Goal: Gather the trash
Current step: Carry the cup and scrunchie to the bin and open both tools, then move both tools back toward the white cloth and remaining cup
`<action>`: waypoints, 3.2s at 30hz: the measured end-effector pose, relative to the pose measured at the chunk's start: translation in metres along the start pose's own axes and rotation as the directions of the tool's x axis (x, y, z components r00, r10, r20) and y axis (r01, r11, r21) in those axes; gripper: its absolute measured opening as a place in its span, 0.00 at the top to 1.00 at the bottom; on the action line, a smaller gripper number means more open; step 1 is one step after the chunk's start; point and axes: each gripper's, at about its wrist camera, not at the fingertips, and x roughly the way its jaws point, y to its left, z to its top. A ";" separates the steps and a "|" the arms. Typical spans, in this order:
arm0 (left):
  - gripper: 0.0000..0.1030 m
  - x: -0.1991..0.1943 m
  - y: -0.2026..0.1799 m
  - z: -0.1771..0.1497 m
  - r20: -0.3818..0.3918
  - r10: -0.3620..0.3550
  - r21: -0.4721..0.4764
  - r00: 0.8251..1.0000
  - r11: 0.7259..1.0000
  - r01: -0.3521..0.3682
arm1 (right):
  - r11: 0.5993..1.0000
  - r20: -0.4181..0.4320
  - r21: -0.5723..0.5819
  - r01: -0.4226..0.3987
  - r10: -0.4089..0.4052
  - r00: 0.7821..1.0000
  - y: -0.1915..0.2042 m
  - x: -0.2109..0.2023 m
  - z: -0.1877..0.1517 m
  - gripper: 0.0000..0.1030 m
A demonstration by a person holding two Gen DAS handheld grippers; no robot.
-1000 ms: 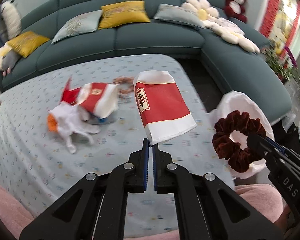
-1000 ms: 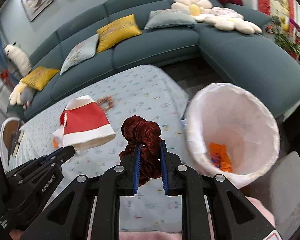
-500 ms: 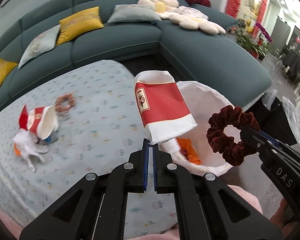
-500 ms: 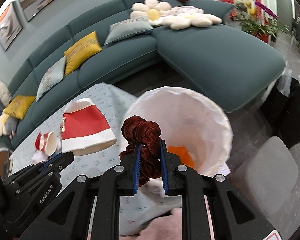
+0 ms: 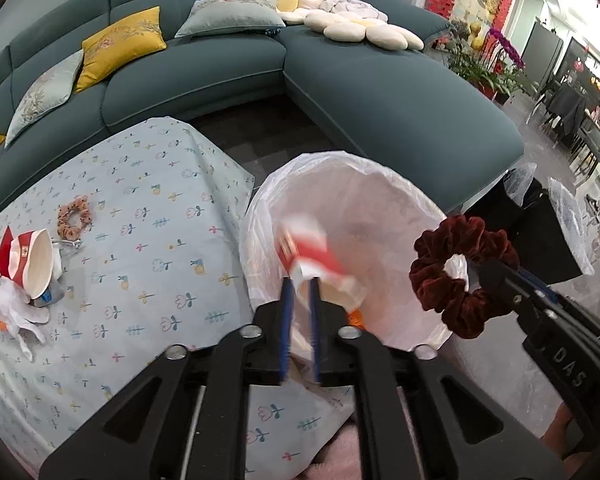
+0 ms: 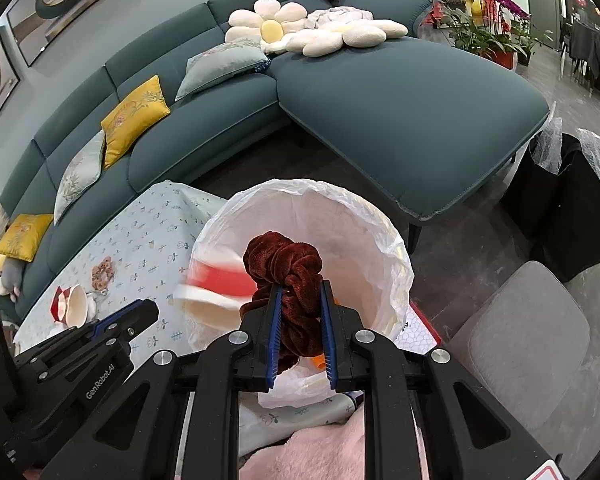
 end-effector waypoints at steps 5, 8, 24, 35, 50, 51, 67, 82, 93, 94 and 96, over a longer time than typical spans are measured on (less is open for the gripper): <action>0.61 -0.004 0.006 0.000 0.013 0.031 -0.008 0.999 0.999 -0.031 | 1.000 0.000 -0.005 -0.007 0.007 1.000 0.003 0.003 0.001 0.80; 0.60 -0.005 0.013 -0.001 0.006 0.036 -0.027 0.999 0.999 -0.036 | 1.000 0.000 -0.014 -0.009 0.009 1.000 0.007 0.005 0.002 0.79; 0.41 -0.024 0.053 -0.012 0.023 0.091 -0.097 0.996 0.991 -0.089 | 0.996 0.009 -0.094 -0.001 0.002 1.000 0.041 0.005 0.008 0.74; 0.39 -0.041 0.094 -0.019 0.036 0.124 -0.179 0.992 0.977 -0.116 | 0.988 0.007 -0.155 -0.015 0.016 1.000 0.080 -0.003 0.000 0.66; 0.31 -0.073 0.190 -0.051 0.035 0.228 -0.331 0.973 0.921 -0.204 | 0.953 -0.032 -0.294 -0.074 0.068 0.997 0.169 -0.009 -0.032 0.58; 0.31 -0.075 0.198 -0.055 0.032 0.236 -0.342 0.971 0.916 -0.211 | 0.949 -0.037 -0.304 -0.080 0.072 0.997 0.175 -0.008 -0.034 0.58; 0.31 -0.098 0.276 -0.090 0.001 0.314 -0.454 0.949 0.846 -0.279 | 0.903 -0.093 -0.404 -0.148 0.120 0.988 0.257 -0.003 -0.067 0.58; 0.31 -0.096 0.334 -0.110 -0.033 0.339 -0.524 0.940 0.795 -0.305 | 0.873 -0.156 -0.449 -0.190 0.133 0.979 0.307 0.022 -0.089 0.58; 0.31 -0.060 0.378 -0.105 -0.102 0.291 -0.569 0.951 0.767 -0.296 | 0.850 -0.225 -0.466 -0.244 0.153 0.962 0.354 0.070 -0.096 0.58; 0.31 -0.056 0.382 -0.104 -0.109 0.285 -0.573 0.952 0.765 -0.294 | 0.851 -0.230 -0.463 -0.247 0.154 0.961 0.357 0.076 -0.095 0.58; 0.31 -0.048 0.387 -0.102 -0.117 0.279 -0.579 0.953 0.761 -0.294 | 0.856 -0.244 -0.449 -0.257 0.160 0.957 0.362 0.086 -0.092 0.58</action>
